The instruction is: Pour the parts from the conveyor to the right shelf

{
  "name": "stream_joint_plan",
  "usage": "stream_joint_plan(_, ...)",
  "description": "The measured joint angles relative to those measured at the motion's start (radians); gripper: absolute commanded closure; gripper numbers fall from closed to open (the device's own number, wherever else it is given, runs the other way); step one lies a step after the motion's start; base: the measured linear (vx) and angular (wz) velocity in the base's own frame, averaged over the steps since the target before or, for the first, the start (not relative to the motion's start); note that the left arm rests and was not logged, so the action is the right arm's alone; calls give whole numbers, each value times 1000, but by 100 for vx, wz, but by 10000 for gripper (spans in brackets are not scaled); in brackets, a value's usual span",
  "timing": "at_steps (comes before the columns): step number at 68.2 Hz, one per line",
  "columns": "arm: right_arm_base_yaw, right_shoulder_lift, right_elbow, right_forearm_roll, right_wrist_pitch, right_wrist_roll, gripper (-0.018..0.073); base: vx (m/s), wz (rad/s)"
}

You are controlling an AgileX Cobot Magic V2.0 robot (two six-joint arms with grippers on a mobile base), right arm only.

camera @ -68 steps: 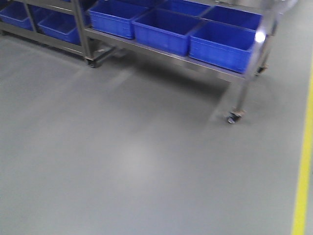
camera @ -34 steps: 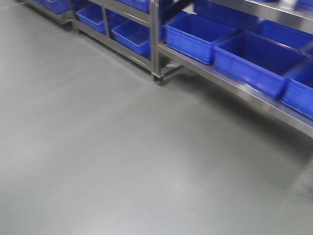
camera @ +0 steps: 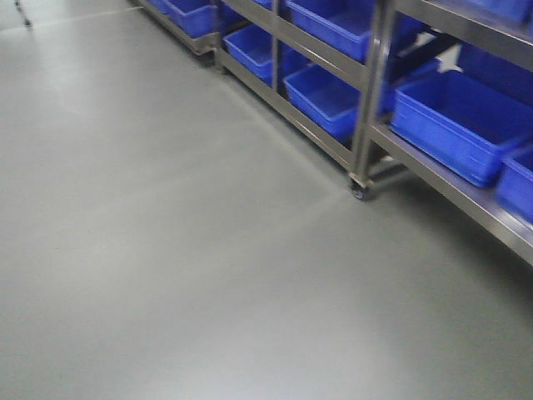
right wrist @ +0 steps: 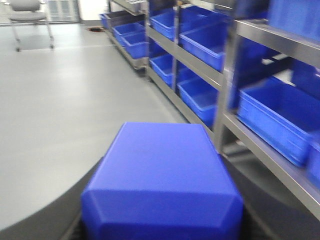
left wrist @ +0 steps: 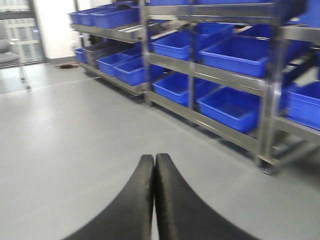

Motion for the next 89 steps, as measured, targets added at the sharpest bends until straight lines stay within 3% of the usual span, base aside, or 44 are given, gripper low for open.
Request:
stream_joint_plan(54, 0, 0, 0, 0, 0, 0, 569, 73, 48)
stream_joint_plan(89, 0, 0, 0, 0, 1, 0, 569, 71, 17)
